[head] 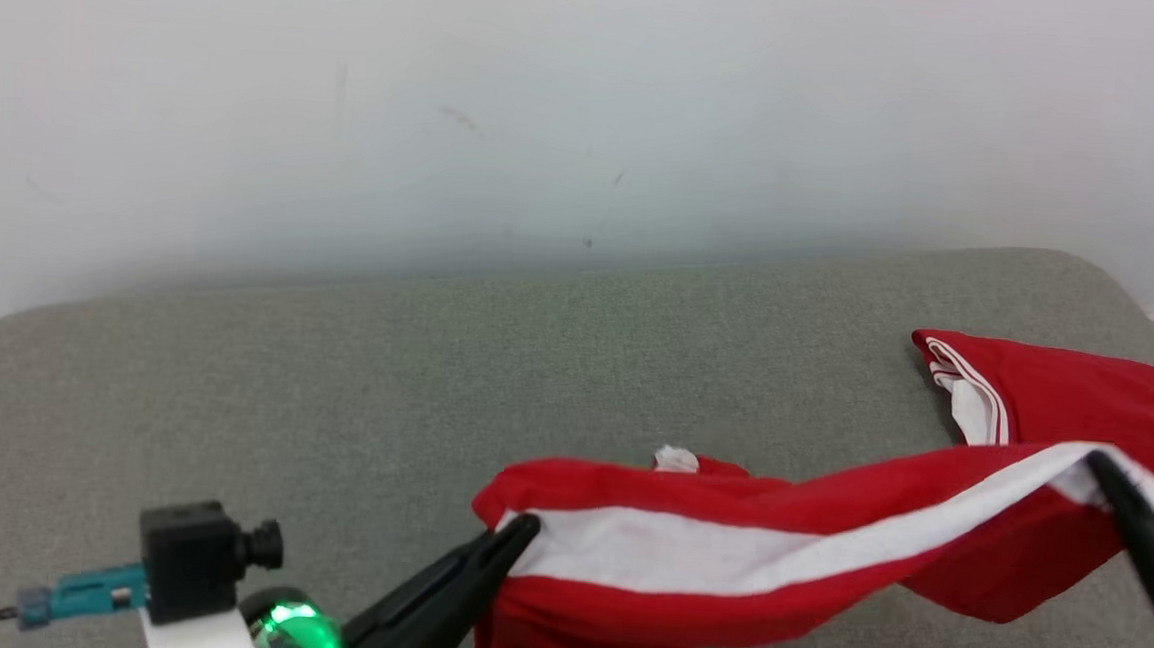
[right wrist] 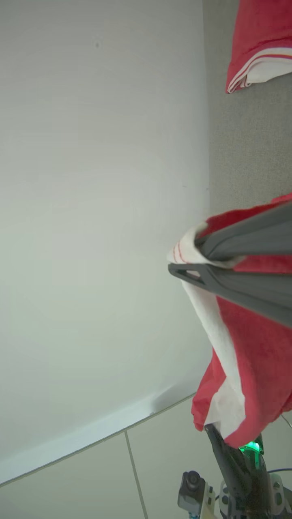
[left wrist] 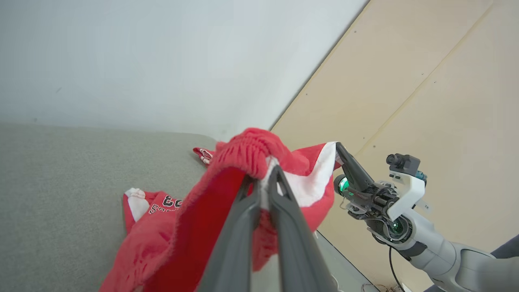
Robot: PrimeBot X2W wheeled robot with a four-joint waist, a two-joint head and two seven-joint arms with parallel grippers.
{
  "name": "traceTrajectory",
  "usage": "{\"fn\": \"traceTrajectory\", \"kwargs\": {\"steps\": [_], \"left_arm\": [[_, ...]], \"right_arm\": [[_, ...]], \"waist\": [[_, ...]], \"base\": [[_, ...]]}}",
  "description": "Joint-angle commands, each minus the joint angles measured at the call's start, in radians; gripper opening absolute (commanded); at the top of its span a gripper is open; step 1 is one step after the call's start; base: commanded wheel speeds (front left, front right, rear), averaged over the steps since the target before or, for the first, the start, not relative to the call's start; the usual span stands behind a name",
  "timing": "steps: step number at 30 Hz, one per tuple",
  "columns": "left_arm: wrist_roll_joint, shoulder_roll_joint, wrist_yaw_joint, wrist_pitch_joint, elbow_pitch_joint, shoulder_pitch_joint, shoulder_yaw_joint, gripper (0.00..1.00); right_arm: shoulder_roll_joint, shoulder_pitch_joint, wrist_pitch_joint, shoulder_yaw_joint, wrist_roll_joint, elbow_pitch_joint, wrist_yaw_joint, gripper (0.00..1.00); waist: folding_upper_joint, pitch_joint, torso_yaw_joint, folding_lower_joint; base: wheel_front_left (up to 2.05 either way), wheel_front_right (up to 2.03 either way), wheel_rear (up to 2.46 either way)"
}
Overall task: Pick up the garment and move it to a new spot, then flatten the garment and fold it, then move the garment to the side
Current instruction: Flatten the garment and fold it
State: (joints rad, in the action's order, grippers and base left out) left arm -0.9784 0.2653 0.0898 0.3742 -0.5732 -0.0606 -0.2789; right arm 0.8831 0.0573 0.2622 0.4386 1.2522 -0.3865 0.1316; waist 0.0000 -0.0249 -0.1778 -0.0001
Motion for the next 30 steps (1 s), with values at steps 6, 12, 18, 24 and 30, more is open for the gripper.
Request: {"fn": "traceTrajectory", "kwargs": {"steps": [6, 12, 18, 24, 30], "left_arm": [[0.015, 0.029, -0.036, 0.064, -0.063, 0.138, 0.025, 0.0], [0.078, 0.045, -0.081, 0.149, 0.033, 0.4, 0.034, 0.0], [0.2, 0.015, -0.093, 0.174, 0.292, 0.751, 0.0, 0.0], [0.348, -0.021, -0.085, 0.099, 0.599, 1.087, -0.032, 0.0], [0.498, -0.042, -0.099, -0.08, 0.858, 1.345, -0.041, 0.0]], "right_arm": [[0.054, -0.007, -0.005, -0.139, 0.024, -0.075, -0.002, 0.0], [0.076, 0.128, -0.095, -0.19, 0.004, -0.042, -0.002, 0.0], [-0.015, 0.434, -0.202, -0.143, -0.034, 0.097, -0.002, 0.0], [-0.155, 0.802, -0.24, -0.092, -0.145, 0.337, -0.002, 0.0], [-0.243, 1.061, -0.194, -0.039, -0.231, 0.51, -0.002, 0.0]], "waist": [[0.0, 0.024, -0.003, 0.0001], [0.0, 0.121, 0.017, 0.0001], [0.0, 0.261, 0.044, 0.0001], [0.0, 0.387, 0.069, 0.0001], [0.0, 0.493, 0.102, 0.0001]], "base": [[0.0, 0.0, 0.0], [0.0, 0.0, 0.0], [0.0, 0.0, 0.0], [0.0, 0.0, 0.0], [0.0, 0.0, 0.0]]}}
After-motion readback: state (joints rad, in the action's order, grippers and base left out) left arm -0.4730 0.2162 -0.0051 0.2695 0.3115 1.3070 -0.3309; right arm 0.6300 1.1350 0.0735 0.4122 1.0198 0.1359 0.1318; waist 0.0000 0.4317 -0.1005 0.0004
